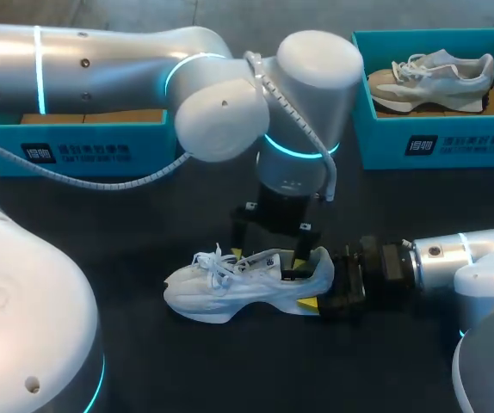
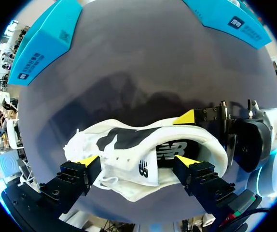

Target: Take the shoe out of the shoebox, open the shoe tongue, remove and reinsert the insole, then place the shoe into the shoebox

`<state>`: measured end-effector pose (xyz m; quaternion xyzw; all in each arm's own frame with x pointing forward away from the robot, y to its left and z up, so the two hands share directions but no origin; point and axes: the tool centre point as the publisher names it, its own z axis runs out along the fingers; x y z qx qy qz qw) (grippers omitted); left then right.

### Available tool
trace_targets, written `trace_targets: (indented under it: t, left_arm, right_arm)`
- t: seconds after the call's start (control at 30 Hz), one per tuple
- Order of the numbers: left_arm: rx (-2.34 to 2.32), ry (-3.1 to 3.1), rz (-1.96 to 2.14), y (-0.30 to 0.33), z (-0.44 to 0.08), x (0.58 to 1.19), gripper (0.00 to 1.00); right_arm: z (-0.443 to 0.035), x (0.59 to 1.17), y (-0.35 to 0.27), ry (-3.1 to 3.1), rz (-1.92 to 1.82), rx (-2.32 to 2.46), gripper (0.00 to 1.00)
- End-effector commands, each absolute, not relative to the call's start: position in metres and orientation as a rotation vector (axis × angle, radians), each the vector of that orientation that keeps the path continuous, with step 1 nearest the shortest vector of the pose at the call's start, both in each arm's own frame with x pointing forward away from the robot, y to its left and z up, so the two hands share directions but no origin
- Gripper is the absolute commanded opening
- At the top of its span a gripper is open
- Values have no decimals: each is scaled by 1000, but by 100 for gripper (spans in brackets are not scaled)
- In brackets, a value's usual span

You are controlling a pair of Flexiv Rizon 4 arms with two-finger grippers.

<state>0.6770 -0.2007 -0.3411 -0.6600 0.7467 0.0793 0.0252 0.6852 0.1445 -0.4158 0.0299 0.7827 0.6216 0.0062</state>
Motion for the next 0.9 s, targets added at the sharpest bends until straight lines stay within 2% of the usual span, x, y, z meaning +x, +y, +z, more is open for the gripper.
trace_targets:
  t: [0.03, 0.9]
  left_arm:
    - [-2031, 2303, 264, -200, -343, 675, 100]
    - [-2050, 2234, 323, -167, -336, 667, 100]
  right_arm:
    - [-415, 684, 146, 2449, 1940, 98, 0]
    - [-415, 684, 146, 2449, 1940, 98, 0]
